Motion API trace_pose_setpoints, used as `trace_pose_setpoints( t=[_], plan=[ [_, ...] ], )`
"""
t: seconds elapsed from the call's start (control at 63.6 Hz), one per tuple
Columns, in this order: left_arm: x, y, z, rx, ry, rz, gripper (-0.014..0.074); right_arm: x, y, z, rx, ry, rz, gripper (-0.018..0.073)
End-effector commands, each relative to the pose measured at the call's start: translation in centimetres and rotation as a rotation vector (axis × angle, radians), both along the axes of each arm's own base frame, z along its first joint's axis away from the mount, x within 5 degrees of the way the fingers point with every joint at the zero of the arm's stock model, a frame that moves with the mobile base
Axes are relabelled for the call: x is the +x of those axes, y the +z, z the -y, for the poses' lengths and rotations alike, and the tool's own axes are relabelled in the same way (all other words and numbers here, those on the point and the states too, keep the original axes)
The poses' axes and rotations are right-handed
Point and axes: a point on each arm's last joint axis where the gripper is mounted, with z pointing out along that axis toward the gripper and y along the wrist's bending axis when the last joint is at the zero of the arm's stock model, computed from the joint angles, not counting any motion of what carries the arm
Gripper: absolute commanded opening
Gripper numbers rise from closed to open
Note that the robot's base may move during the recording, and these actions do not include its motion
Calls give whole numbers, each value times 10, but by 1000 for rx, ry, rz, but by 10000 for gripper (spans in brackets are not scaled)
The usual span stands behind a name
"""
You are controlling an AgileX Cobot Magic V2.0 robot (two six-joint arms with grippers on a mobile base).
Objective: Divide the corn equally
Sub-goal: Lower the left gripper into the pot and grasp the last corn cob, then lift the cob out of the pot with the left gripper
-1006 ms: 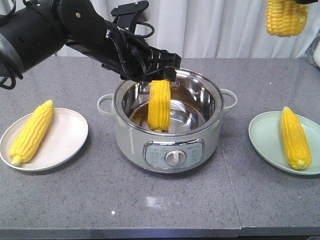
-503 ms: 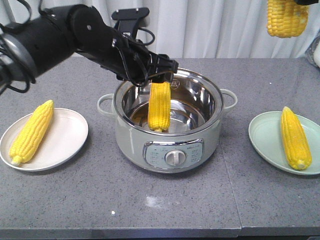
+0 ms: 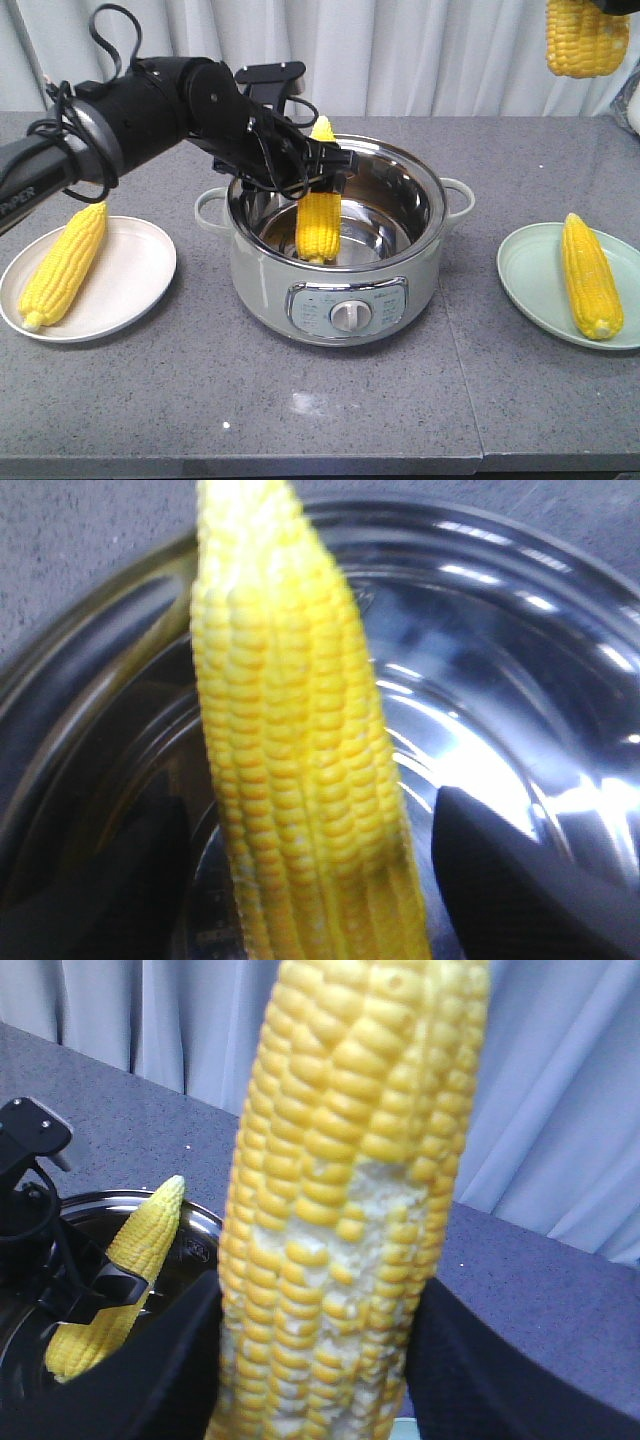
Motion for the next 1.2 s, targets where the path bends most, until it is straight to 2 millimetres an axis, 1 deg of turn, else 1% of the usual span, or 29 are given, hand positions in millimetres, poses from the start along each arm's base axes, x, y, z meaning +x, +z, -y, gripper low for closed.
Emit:
trace_pose_setpoints(
  t=[0.0,0.047,0.236,0.283,0.346,0.393,0.487,0.66,0.755,0.896,1.006,1.179],
  plan=[
    [-4,31,1,-93,18,76,504,-11,22,7,17,-6,128,-5],
    [-3,28,3,-98,18,63,504,-11,22,7,17,-6,128,-5],
    [-3,28,5,-127,22,53,502,-11,22,7,17,-6,128,-5],
    [-3,28,5,-132,23,50,491,-11,22,7,17,-6,128,-5],
    [-3,28,6,-146,24,43,451,-11,22,7,17,-6,128,-5],
    [-4,28,6,-155,24,37,408,-11,22,7,17,-6,128,-5],
    [-4,28,7,-160,24,31,279,-11,22,7,17,-6,128,-5],
    [-5,29,7,-171,23,22,-5,-11,22,7,17,-6,128,-5],
    [-6,31,7,-173,22,27,-8,-11,22,7,17,-6,128,-5],
    [-10,45,4,-184,16,64,-8,-11,22,7,17,-6,128,-5],
    [-17,63,-1,-208,16,106,-7,-11,22,7,18,-5,129,-5],
    [-36,101,-11,-235,-6,197,-6,-11,22,7,19,-4,136,-5]
  ],
)
